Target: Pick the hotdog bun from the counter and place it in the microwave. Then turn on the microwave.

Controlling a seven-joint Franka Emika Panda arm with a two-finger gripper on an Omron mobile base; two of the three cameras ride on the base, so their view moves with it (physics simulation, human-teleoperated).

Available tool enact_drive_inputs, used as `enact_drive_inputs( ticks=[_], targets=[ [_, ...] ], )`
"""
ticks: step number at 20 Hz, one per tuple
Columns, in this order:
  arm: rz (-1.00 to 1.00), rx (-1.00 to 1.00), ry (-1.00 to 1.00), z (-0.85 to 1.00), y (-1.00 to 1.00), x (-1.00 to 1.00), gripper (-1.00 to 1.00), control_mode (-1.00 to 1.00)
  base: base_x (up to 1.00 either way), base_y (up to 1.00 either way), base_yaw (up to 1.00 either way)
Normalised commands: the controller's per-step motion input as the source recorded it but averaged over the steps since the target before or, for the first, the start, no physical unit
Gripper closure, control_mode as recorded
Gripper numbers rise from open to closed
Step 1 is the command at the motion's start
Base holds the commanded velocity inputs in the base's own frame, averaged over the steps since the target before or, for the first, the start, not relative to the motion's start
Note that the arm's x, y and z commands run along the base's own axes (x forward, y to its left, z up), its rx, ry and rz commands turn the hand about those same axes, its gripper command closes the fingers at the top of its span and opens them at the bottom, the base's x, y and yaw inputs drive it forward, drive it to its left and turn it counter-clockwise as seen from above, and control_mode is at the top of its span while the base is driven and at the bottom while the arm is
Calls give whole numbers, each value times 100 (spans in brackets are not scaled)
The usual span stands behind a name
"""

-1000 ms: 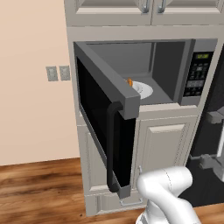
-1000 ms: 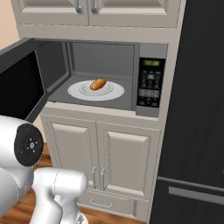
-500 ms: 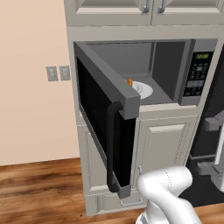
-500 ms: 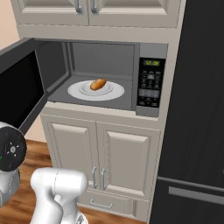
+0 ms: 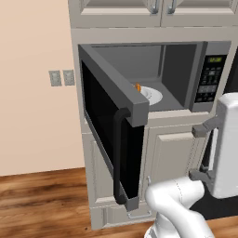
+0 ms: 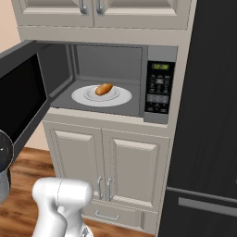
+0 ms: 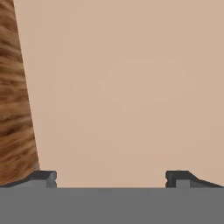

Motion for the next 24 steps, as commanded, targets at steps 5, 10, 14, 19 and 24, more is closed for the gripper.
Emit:
enact_drive_inputs(
  ticks=[5,10,14,19,24],
  targets=[
    [-16,8,-2,-26,24,3,-100,-100,0,0,0],
    [-18,15,0,-25,26,0,-100,-100,0,0,0],
    [-16,16,0,-32,23,3,-100,-100,0,0,0],
    [-14,12,0,-41,20,9,-100,-100,0,0,0],
    [-12,7,0,-44,23,9,-100,-100,0,0,0]
  ],
)
